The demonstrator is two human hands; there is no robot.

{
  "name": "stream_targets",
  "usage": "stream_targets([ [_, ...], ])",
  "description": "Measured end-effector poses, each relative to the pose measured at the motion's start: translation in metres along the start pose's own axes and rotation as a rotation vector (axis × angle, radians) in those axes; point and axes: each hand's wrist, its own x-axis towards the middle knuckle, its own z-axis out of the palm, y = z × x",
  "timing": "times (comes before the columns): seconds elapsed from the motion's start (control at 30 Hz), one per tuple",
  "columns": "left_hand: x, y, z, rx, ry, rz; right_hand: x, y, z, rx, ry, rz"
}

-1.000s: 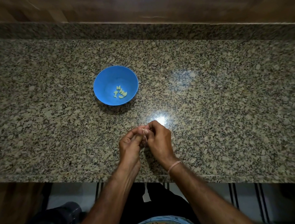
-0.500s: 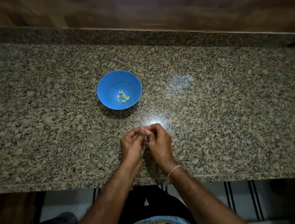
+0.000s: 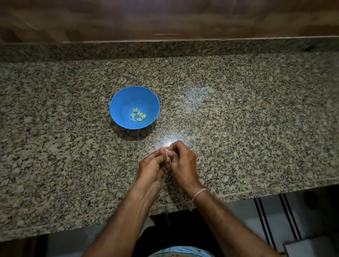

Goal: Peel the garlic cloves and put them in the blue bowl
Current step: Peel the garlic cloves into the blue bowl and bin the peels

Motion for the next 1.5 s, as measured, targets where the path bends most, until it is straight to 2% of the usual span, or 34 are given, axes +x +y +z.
stream_targets([
  [0.17, 0.004, 0.001, -0.005, 0.017, -0.036, -0.094, 0.001, 0.012, 0.0, -0.171, -0.056, -0.145],
  [0.37, 0.008, 0.005, -0.005, 0.136, 0.004, -0.053, 0.012, 0.016, -0.006, -0.27, -0.101, -0.288],
  [0.5, 0.012, 0.008, -0.005, 0.075, -0.023, -0.053, 0.016, 0.017, -0.007, -0.233, -0.12, -0.274],
  [0.63, 0.014, 0.005, -0.005, 0.116, -0.01, -0.055, 0.02, 0.022, -0.008, -0.219, -0.152, -0.237],
  [0.93, 0.02, -0.004, 0.0, 0.33, 0.036, 0.036, 0.019, 0.026, -0.013, -0.464, -0.172, -0.239],
  [1.03, 0.02, -0.003, 0.001, 0.475, 0.076, 0.147, 0.024, 0.036, -0.019, -0.462, -0.109, -0.171],
  [1.13, 0.018, 0.007, 0.004, 0.944, 0.175, 0.445, 0.031, 0.043, -0.032, -0.177, -0.097, 0.021],
  [1.23, 0.029, 0.014, 0.011, 1.258, 0.144, 0.743, 0.028, 0.047, -0.045, 0.014, -0.162, 0.222],
  [1.4, 0.038, 0.008, 0.012, 1.43, 0.105, 0.853, 0.015, 0.056, -0.053, -0.097, -0.181, 0.207],
  [1.5, 0.019, -0.011, -0.002, 1.472, 0.257, 0.891, 0.007, 0.059, -0.053, -0.224, -0.175, 0.093],
])
